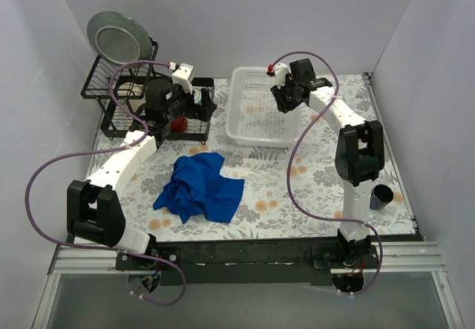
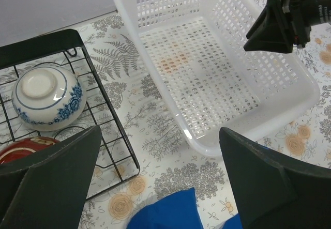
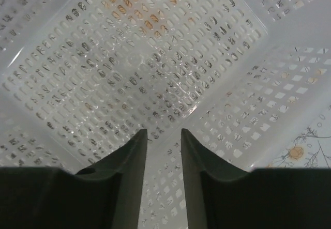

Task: Roll the t-shirts
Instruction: Move the bin to the center of the board.

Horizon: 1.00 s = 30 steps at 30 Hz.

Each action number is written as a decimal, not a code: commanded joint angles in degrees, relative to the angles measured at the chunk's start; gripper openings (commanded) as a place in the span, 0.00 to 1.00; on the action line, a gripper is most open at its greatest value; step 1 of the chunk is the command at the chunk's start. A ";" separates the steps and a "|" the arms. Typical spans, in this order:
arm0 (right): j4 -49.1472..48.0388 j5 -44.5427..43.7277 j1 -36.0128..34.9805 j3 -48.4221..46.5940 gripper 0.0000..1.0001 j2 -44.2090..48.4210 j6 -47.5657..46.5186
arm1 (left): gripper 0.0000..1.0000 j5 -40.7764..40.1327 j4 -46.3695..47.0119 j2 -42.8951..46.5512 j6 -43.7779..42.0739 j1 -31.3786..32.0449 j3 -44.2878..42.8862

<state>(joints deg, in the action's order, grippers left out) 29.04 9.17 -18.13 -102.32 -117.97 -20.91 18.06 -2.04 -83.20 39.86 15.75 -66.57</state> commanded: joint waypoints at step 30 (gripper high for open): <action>-9.61 -22.44 19.97 -11.14 0.01 -13.16 -2.30 | 0.98 2.06 -6.48 0.41 -5.58 0.07 -1.55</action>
<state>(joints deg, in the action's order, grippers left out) 23.14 -9.89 -1.39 -109.12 -130.50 -22.48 19.99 -7.62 -82.87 35.51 15.77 -66.06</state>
